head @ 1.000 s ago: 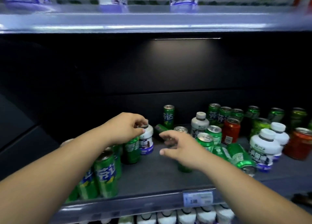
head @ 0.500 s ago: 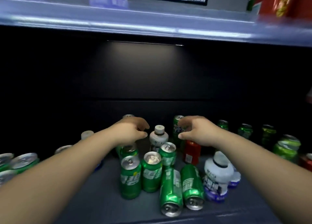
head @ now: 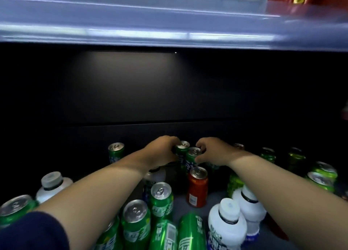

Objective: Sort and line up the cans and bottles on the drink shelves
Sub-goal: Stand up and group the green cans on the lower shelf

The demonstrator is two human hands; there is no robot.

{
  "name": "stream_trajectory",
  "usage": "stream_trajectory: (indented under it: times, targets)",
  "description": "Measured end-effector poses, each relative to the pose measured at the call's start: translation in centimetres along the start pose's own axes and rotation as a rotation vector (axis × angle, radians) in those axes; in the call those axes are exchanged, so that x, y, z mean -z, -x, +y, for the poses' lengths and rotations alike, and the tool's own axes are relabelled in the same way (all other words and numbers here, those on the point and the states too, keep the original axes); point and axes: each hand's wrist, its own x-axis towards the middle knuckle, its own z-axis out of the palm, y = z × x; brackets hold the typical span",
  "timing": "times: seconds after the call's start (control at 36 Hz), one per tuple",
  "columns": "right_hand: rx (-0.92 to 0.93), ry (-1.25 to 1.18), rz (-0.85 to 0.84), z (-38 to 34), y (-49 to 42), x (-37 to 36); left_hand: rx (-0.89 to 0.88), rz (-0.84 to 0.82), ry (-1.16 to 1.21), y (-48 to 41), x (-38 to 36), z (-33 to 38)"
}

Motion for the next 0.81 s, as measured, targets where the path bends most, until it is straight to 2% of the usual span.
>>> stream_trajectory:
  times: [0.33,0.58,0.81]
  targets:
    - [0.034,-0.008,-0.003,1.3,-2.8,-1.9,-0.07,-0.171,-0.122,-6.0,-2.1,-1.1]
    - [0.053,-0.065,0.041,1.8,-2.9,-2.2,-0.098,-0.186,-0.103,-7.4,-1.8,-1.1]
    - [0.213,-0.109,0.126,1.3,-1.6,0.9,-0.124,-0.153,-0.182,-5.8,2.9,-0.2]
